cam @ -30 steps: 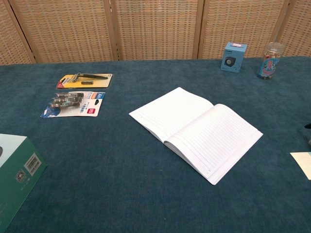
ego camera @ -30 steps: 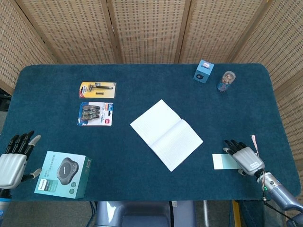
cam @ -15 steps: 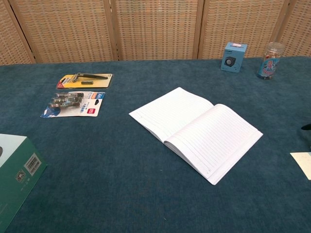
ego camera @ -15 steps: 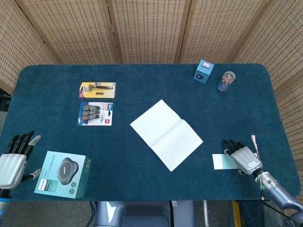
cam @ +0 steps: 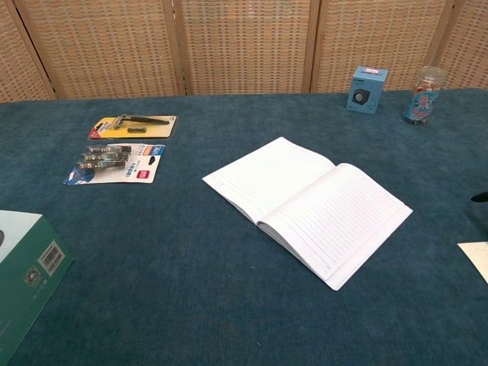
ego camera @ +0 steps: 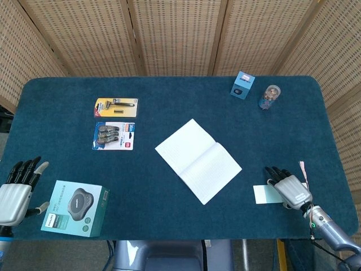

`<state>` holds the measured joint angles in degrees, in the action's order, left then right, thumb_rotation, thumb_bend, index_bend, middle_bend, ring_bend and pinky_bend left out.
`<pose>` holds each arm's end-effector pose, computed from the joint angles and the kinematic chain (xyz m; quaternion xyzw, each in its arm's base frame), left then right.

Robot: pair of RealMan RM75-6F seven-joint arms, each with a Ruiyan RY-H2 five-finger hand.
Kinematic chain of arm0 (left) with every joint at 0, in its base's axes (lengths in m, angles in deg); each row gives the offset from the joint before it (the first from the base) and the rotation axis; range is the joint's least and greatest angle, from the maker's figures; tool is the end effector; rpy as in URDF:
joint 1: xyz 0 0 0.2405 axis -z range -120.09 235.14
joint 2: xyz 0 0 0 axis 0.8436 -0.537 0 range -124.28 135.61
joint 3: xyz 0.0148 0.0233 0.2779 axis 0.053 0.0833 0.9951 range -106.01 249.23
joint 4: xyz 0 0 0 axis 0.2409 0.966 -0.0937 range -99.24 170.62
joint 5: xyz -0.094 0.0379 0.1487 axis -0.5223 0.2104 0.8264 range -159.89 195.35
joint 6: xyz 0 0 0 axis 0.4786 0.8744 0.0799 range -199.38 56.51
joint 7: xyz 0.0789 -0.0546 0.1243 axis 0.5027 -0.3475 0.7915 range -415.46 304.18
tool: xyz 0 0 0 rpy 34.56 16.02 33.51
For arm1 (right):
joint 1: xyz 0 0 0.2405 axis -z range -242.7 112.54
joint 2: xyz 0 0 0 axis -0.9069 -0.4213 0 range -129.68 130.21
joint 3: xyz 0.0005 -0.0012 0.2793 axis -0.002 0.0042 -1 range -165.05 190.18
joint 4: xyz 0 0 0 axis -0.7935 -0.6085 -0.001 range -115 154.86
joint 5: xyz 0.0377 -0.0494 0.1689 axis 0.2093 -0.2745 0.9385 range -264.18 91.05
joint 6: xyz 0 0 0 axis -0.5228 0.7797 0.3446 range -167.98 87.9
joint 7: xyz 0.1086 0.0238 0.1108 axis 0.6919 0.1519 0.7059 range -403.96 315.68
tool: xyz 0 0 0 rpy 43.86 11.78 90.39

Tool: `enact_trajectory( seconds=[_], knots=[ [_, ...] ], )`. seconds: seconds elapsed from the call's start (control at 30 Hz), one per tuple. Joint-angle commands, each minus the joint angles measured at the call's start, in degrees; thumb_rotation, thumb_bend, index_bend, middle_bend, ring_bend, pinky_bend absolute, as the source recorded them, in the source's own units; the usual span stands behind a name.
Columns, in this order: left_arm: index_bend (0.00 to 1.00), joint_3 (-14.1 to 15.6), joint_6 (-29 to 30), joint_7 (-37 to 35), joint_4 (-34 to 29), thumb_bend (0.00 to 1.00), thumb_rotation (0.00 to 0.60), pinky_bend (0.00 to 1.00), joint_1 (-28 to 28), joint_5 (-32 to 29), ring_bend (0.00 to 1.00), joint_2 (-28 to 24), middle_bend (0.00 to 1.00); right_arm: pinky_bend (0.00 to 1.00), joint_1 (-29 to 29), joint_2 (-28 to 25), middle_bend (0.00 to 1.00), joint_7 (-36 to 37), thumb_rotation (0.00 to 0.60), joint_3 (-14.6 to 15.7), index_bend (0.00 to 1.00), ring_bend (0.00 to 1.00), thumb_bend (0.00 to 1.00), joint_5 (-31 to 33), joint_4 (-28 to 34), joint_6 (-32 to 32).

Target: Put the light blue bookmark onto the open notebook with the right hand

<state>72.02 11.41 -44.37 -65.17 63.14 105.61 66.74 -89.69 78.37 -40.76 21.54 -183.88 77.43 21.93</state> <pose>-0.2957 0.1842 0.1867 -0.6482 -0.3695 -0.3415 0.5716 -0.3599 -0.2758 0.0861 0.8371 -0.2657 0.1874 0.4400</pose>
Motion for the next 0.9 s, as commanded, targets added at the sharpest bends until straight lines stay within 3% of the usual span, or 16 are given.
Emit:
enact_trajectory(
  seconds=[0.03,0.9],
  knots=[
    [0.0,0.03,-0.06,0.05,0.01,0.0,0.6,0.0,0.02,0.02,0.0,0.0,0.0,0.17,-0.02,-0.05,0.0,-0.07,0.6,0.06,0.6,0.0,0.0,-0.07,0.08,0.02],
    [0.0,-0.04,-0.07,-0.62,-0.05,0.0,0.6,0.0,0.02,-0.11,0.0,-0.36,0.0,0.17,0.25,-4.69,0.0,-0.13,0.6,-1.63,0.62,0.0,0.0,-0.3,5.25,5.25]
  ],
)
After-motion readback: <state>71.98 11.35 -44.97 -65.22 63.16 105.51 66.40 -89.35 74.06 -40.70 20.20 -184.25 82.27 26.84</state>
